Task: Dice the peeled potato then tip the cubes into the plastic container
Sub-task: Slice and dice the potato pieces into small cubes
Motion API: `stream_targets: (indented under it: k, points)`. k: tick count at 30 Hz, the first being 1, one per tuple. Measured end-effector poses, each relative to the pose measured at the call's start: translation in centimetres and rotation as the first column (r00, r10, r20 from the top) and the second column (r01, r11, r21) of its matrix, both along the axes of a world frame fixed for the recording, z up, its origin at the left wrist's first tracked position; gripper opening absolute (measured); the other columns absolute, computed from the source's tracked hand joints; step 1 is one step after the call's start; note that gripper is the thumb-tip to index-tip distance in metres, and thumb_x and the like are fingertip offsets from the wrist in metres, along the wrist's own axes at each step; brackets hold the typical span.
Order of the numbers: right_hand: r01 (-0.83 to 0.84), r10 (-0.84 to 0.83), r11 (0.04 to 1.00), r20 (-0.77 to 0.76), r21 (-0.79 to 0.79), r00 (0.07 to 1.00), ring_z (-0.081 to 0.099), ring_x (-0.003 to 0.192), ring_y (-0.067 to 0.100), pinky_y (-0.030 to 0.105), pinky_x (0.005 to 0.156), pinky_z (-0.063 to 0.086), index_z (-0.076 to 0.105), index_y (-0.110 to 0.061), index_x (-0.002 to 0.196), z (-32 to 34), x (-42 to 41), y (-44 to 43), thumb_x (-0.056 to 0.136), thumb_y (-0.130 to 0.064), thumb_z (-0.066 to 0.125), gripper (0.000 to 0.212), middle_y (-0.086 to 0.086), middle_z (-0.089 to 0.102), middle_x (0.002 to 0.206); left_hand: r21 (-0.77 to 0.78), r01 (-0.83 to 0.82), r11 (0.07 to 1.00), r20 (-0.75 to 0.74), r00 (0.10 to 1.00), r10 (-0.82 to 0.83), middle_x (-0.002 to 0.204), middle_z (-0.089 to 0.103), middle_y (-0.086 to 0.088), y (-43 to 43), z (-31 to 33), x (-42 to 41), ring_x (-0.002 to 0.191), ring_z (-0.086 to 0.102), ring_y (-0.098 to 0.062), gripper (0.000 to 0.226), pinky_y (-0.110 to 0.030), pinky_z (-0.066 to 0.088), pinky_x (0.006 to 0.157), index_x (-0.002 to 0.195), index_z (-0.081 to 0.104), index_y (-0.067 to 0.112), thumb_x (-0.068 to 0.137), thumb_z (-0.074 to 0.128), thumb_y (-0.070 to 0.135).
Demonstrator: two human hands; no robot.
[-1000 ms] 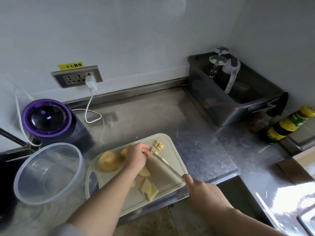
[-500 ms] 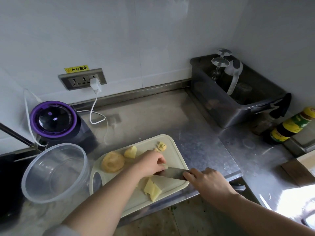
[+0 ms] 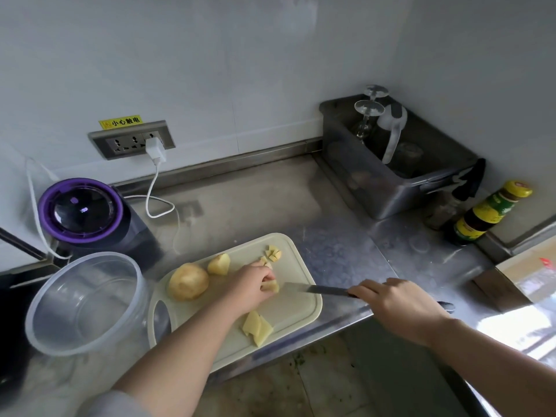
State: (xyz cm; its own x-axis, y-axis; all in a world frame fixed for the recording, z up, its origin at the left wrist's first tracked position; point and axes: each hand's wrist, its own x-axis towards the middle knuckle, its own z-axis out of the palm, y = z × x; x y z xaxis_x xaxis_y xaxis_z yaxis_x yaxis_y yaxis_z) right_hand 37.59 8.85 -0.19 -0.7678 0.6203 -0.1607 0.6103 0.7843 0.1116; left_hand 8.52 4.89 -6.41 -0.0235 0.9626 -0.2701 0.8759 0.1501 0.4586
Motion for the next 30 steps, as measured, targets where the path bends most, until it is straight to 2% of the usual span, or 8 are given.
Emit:
stream_targets:
  k: [2, 4, 7, 12, 17, 20, 24, 30]
  points:
    - [0.084, -0.084, 0.994, -0.004, -0.072, 0.996, 0.065, 0.073, 0.023, 0.031, 0.057, 0.045, 0.051, -0.026, 0.131, 0.3, -0.3, -0.4, 0.083, -0.007, 0.061, 0.053, -0.007, 0.064, 0.113, 0.008, 0.001, 1.000, -0.019, 1.000, -0.001, 0.124, 0.054, 0.006, -0.4, 0.0, 0.1, 0.106, 0.057, -0.014, 0.037, -0.027, 0.046, 0.092, 0.119, 0.063, 0.021, 0.083, 0.070, 0.027]
    - [0.226, -0.234, 0.948, -0.010, -0.226, 0.972, 0.063, 0.090, 0.027, 0.031, 0.064, 0.036, 0.039, -0.025, 0.136, 0.2, -1.4, -1.3, 0.096, -0.011, 0.040, 0.042, -0.004, 0.059, 0.123, 0.006, -0.013, 1.000, -0.033, 0.999, 0.013, 0.127, 0.051, 0.006, -0.6, 0.0, 0.2, 0.111, 0.056, -0.013, 0.043, -0.027, 0.044, 0.096, 0.123, 0.060, 0.023, 0.082, 0.070, 0.026]
    - [0.320, -0.371, 0.876, -0.078, -0.360, 0.926, 0.062, 0.087, 0.029, 0.033, 0.064, 0.039, 0.042, -0.019, 0.120, -0.9, -3.3, -2.6, 0.099, -0.015, 0.035, 0.023, 0.006, 0.064, 0.105, -0.003, -0.041, 0.999, -0.095, 0.995, 0.040, 0.128, 0.051, 0.005, -0.8, -0.1, 0.6, 0.110, 0.057, -0.015, 0.040, -0.024, 0.043, 0.091, 0.123, 0.059, 0.022, 0.084, 0.067, 0.027]
    - [0.374, -0.417, 0.821, -0.006, -0.432, 0.909, 0.064, 0.084, 0.023, 0.035, 0.074, 0.053, 0.043, -0.022, 0.118, -2.2, -5.8, -4.3, 0.098, -0.011, 0.036, 0.024, 0.002, 0.065, 0.098, 0.044, -0.155, 0.987, -0.190, 0.968, 0.161, 0.116, 0.057, 0.001, -1.2, -0.2, 1.8, 0.100, 0.058, -0.019, 0.023, -0.026, 0.041, 0.077, 0.105, 0.061, 0.018, 0.084, 0.063, 0.029]
    - [0.355, -0.412, 0.807, -0.019, -0.473, 0.911, 0.064, 0.082, 0.021, 0.036, 0.076, 0.056, 0.042, -0.022, 0.117, -2.8, -7.6, -5.3, 0.099, -0.012, 0.038, 0.021, 0.001, 0.062, 0.096, 0.083, -0.328, 0.941, -0.166, 0.927, 0.337, 0.117, 0.058, -0.001, -1.5, -0.5, 2.7, 0.107, 0.057, -0.020, 0.029, -0.030, 0.047, 0.086, 0.114, 0.061, 0.015, 0.086, 0.063, 0.025]
    - [0.345, -0.405, 0.808, -0.025, -0.477, 0.914, 0.063, 0.078, 0.019, 0.033, 0.073, 0.055, 0.041, -0.022, 0.119, -2.6, -7.9, -5.1, 0.100, -0.013, 0.040, 0.021, 0.000, 0.060, 0.092, 0.060, -0.341, 0.938, -0.142, 0.928, 0.346, 0.122, 0.056, -0.001, -1.6, -0.6, 2.7, 0.110, 0.056, -0.020, 0.031, -0.031, 0.047, 0.087, 0.116, 0.060, 0.014, 0.087, 0.063, 0.025]
    - [0.336, -0.383, 0.823, -0.011, -0.459, 0.924, 0.061, 0.077, 0.020, 0.028, 0.065, 0.047, 0.042, -0.020, 0.117, -2.4, -7.8, -4.7, 0.099, -0.013, 0.042, 0.019, -0.001, 0.057, 0.089, 0.010, -0.320, 0.947, -0.127, 0.939, 0.319, 0.121, 0.055, -0.002, -1.5, -0.5, 1.9, 0.110, 0.055, -0.021, 0.036, -0.031, 0.046, 0.088, 0.118, 0.057, 0.014, 0.085, 0.067, 0.024]
    - [0.314, -0.362, 0.829, -0.015, -0.463, 0.932, 0.057, 0.075, 0.019, 0.026, 0.066, 0.045, 0.043, -0.020, 0.122, -2.3, -8.0, -4.8, 0.101, -0.017, 0.041, 0.020, -0.003, 0.052, 0.088, -0.005, -0.309, 0.951, -0.137, 0.942, 0.305, 0.118, 0.061, -0.002, -1.5, -0.4, 1.4, 0.104, 0.060, -0.020, 0.035, -0.030, 0.048, 0.083, 0.119, 0.058, 0.015, 0.086, 0.068, 0.022]
